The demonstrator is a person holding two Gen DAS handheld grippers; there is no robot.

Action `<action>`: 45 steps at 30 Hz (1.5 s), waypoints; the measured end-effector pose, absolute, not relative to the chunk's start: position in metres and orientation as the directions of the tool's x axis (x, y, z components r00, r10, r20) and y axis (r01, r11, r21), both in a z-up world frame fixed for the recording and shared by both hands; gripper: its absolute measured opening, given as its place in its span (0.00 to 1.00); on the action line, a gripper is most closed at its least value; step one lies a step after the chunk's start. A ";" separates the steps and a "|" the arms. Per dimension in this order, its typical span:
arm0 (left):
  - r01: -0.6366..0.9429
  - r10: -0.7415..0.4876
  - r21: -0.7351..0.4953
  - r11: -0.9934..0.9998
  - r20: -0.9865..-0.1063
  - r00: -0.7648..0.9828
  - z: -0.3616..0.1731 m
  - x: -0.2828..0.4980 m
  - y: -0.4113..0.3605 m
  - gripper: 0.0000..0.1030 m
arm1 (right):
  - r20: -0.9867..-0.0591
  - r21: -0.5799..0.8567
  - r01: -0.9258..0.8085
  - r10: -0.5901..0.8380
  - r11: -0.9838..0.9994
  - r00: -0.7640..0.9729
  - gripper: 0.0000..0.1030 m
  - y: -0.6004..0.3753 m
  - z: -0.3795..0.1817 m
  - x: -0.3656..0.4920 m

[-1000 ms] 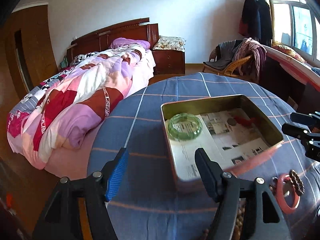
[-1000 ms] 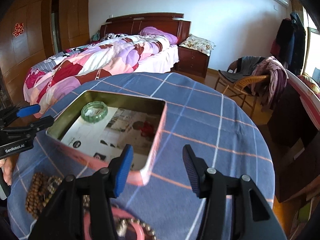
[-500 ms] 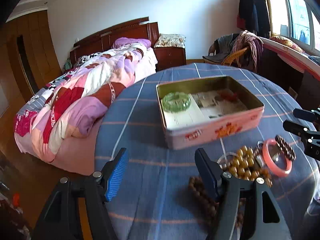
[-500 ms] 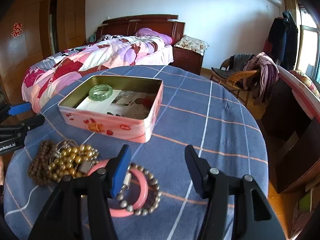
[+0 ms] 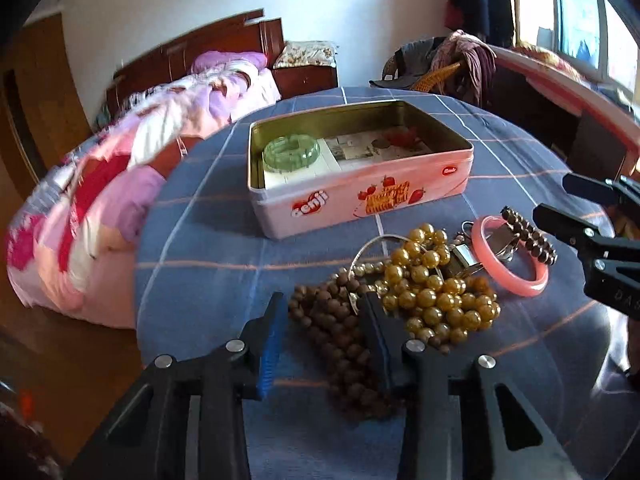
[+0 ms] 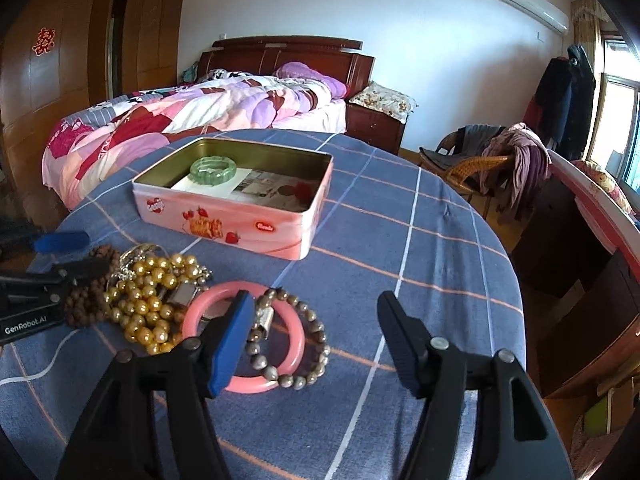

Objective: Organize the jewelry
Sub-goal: 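Lift both open grippers out of the tin back toward the jewelry, then grasp the brown wooden bead bracelet with the left gripper while the right grasps the dark bead bracelet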

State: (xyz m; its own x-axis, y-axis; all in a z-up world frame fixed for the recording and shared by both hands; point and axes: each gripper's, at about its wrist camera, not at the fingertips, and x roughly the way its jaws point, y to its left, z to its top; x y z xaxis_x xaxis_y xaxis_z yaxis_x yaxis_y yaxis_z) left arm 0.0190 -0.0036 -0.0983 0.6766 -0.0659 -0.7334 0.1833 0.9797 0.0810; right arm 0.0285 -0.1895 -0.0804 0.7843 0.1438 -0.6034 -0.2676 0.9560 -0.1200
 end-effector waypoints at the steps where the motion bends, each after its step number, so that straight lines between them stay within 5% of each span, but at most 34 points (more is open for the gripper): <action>1: 0.185 -0.066 0.083 0.979 -0.732 0.678 -0.098 0.019 -0.004 0.31 | -0.602 -0.121 -0.266 0.143 0.956 0.786 0.67 -0.189 -0.081 0.027; 2: 0.192 -0.076 0.077 0.978 -0.731 0.678 -0.097 0.019 -0.004 0.08 | -0.601 -0.121 -0.265 0.142 0.956 0.786 0.67 -0.188 -0.082 0.026; 3: 0.200 -0.088 0.068 0.977 -0.732 0.676 -0.096 0.019 -0.003 0.06 | -0.601 -0.120 -0.266 0.143 0.956 0.786 0.67 -0.188 -0.083 0.026; 19: 0.124 -0.040 0.085 0.989 -0.647 0.762 -0.067 0.022 0.031 0.00 | -0.608 -0.098 -0.256 0.146 0.962 0.780 0.67 -0.197 -0.086 0.028; 34: 0.148 -0.076 0.052 0.988 -0.669 0.739 -0.090 0.031 0.024 0.00 | -0.623 -0.071 -0.325 0.213 0.943 0.753 0.65 -0.189 -0.092 0.025; 36: 0.131 -0.050 0.069 0.989 -0.675 0.736 -0.091 0.032 0.022 0.08 | -0.631 -0.074 -0.342 0.222 0.937 0.743 0.65 -0.186 -0.094 0.025; 38: 0.117 -0.024 0.092 0.989 -0.679 0.734 -0.093 0.032 0.020 0.53 | -0.633 -0.081 -0.352 0.225 0.932 0.741 0.56 -0.183 -0.094 0.024; 39: 0.109 -0.017 0.096 0.989 -0.667 0.745 -0.093 0.030 0.020 0.61 | -0.635 -0.082 -0.358 0.228 0.930 0.738 0.54 -0.182 -0.095 0.024; 45: 0.116 -0.027 0.087 0.989 -0.674 0.739 -0.095 0.030 0.019 0.65 | -0.671 -0.078 -0.388 0.239 0.919 0.702 0.37 -0.178 -0.103 0.028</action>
State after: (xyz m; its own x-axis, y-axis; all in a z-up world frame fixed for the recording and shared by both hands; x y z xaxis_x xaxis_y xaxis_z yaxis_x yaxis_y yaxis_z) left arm 0.0303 0.0194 -0.0952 0.7386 -0.0268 -0.6736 0.1155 0.9895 0.0873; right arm 0.0280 -0.1778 -0.1034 0.7018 0.2393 -0.6710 -0.3877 0.9185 -0.0779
